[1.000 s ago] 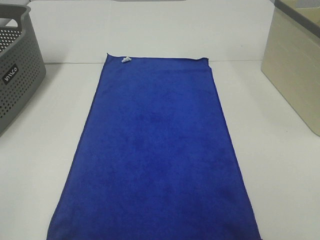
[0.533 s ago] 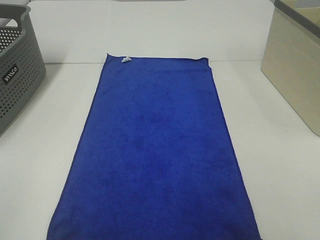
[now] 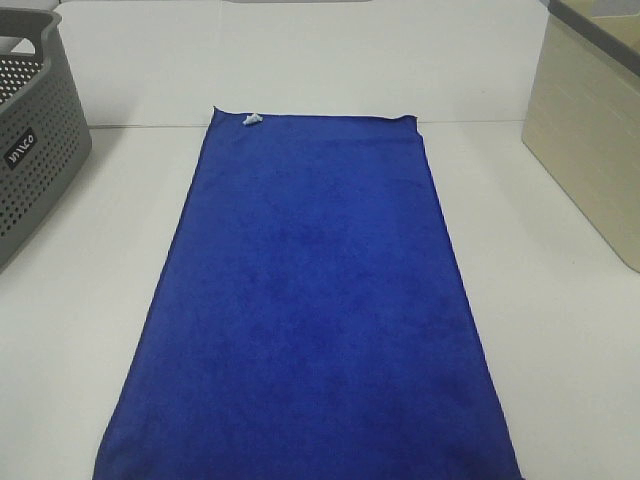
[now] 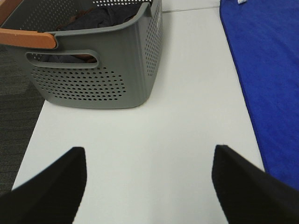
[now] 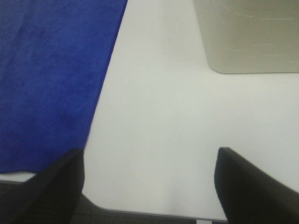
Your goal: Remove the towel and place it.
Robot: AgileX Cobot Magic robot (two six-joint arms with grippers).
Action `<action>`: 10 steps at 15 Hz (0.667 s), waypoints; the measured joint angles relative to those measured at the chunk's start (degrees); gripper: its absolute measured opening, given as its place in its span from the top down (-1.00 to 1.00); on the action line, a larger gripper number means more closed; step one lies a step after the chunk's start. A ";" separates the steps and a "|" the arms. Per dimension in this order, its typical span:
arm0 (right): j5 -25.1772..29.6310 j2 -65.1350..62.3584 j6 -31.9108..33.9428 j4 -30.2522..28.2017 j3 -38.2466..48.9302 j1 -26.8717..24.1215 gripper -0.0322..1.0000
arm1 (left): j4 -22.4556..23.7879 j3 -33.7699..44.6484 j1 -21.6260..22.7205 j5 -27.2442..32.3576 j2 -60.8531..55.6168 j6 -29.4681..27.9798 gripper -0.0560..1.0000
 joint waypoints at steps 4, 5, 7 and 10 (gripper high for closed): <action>0.00 0.00 0.00 0.06 0.00 0.00 -0.52 | 0.00 0.00 0.00 0.00 0.00 0.17 -0.45; 0.00 0.00 0.00 0.06 0.00 0.00 -0.52 | 0.00 0.00 0.00 0.00 0.00 0.17 -0.45; 0.00 0.00 0.00 0.06 0.00 0.00 -0.52 | 0.00 0.00 0.00 0.00 0.00 0.17 -0.45; 0.00 0.00 0.00 0.06 0.00 0.00 -0.52 | 0.00 0.00 0.00 0.00 0.00 0.17 -0.45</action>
